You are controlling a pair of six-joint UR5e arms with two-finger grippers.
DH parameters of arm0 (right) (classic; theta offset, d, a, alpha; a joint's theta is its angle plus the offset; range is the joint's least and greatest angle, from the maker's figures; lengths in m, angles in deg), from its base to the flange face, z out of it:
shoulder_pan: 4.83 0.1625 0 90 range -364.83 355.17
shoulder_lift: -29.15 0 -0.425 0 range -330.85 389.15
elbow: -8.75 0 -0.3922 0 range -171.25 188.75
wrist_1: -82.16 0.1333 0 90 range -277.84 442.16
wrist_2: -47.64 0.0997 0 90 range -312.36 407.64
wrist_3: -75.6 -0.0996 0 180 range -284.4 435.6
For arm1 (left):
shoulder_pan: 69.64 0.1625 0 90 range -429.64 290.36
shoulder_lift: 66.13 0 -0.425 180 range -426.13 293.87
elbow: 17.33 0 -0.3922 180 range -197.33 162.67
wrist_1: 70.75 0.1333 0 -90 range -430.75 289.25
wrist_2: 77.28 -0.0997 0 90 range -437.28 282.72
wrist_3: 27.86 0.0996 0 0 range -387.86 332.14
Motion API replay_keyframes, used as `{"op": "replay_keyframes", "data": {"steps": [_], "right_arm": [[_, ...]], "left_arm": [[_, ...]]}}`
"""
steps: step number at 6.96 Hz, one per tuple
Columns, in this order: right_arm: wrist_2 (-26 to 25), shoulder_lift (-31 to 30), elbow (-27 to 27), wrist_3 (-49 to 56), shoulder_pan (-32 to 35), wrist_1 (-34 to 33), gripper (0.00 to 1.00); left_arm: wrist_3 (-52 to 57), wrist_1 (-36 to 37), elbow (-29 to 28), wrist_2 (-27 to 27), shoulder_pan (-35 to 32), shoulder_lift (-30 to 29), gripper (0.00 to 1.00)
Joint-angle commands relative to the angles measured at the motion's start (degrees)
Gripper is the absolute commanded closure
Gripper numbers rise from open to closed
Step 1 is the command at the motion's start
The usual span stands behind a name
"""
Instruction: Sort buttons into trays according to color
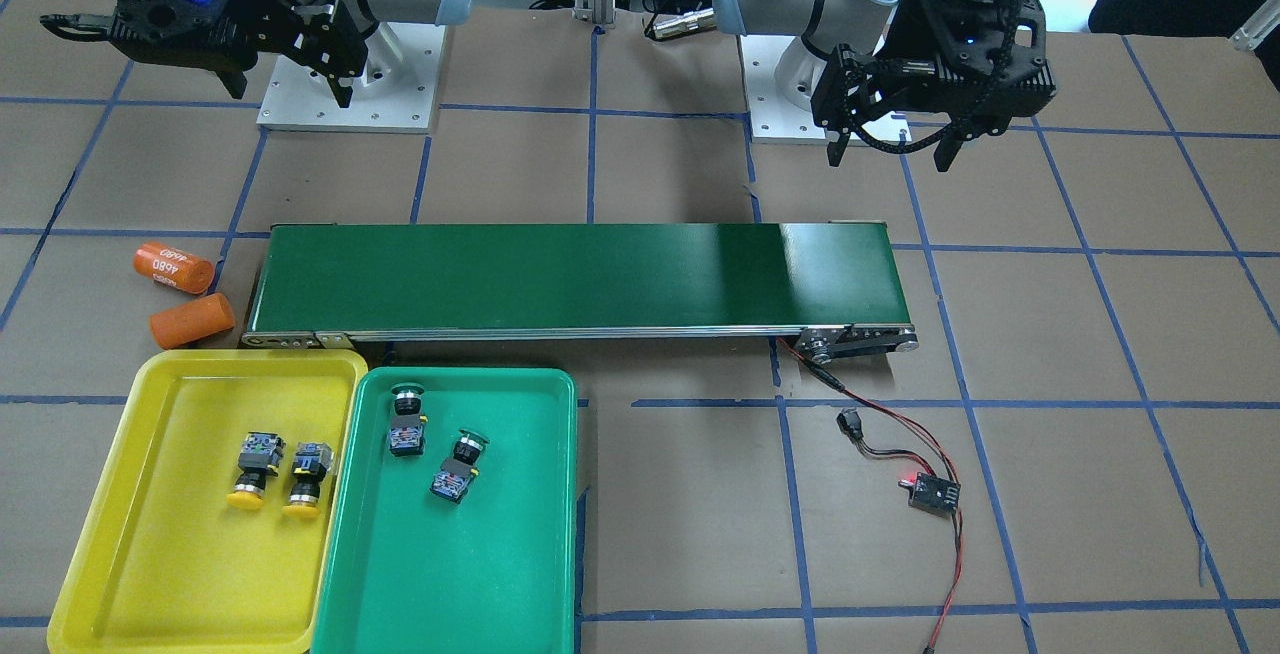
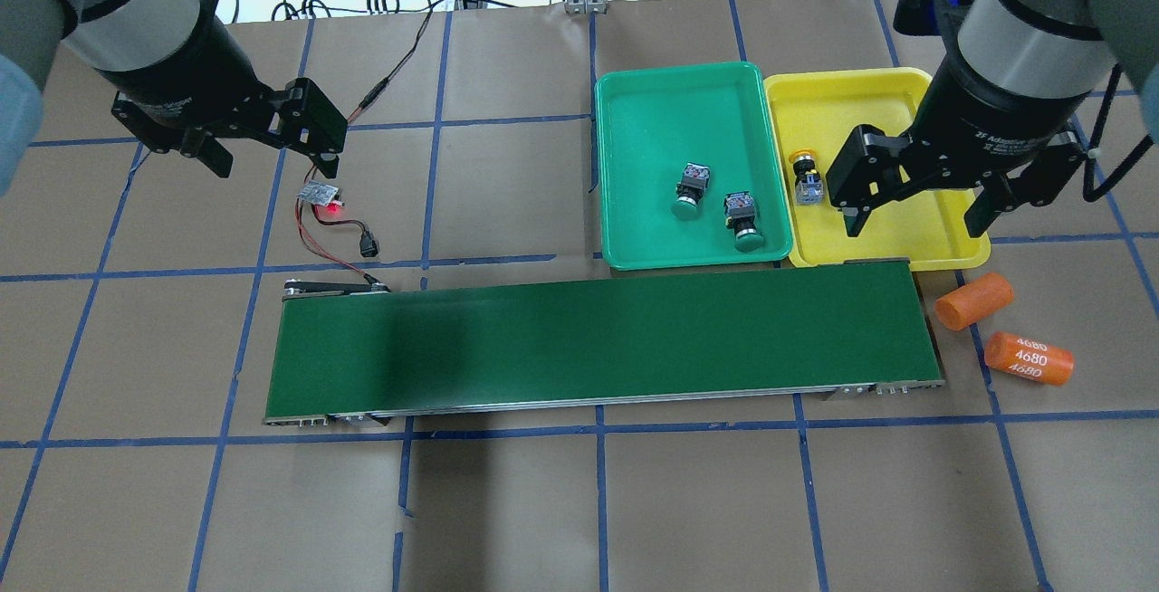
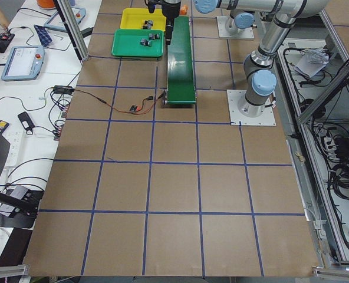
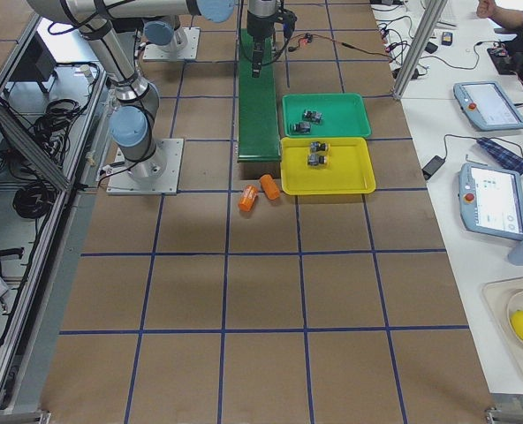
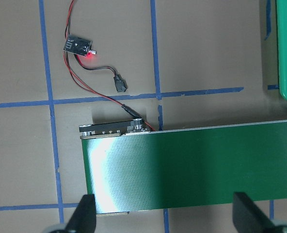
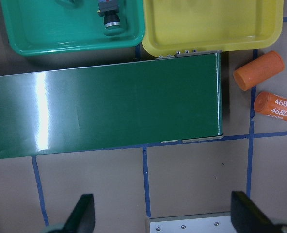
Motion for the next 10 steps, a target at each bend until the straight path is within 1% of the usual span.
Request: {"op": "replay_keyframes", "data": {"steps": [1, 2, 3, 10], "right_arm": [[-0.4, 4.2, 2.1, 0.0, 0.2, -2.0, 0.0], [0.1, 3.2, 2.0, -0.2, 0.4, -3.1, 0.0], [0.2, 2.5, 2.9, 0.6, 0.4, -3.6, 0.0], [0.5, 2.2, 3.0, 0.3, 0.1, -4.4, 0.0]], "left_arm": [[0.0, 0.0, 0.0, 0.0, 0.0, 0.0, 0.0], [0.0, 0.0, 0.0, 0.0, 0.0, -0.2, 0.0], [0.0, 0.0, 0.0, 0.0, 0.0, 0.0, 0.0], [0.0, 0.0, 0.0, 0.1, 0.0, 0.0, 0.0]]}}
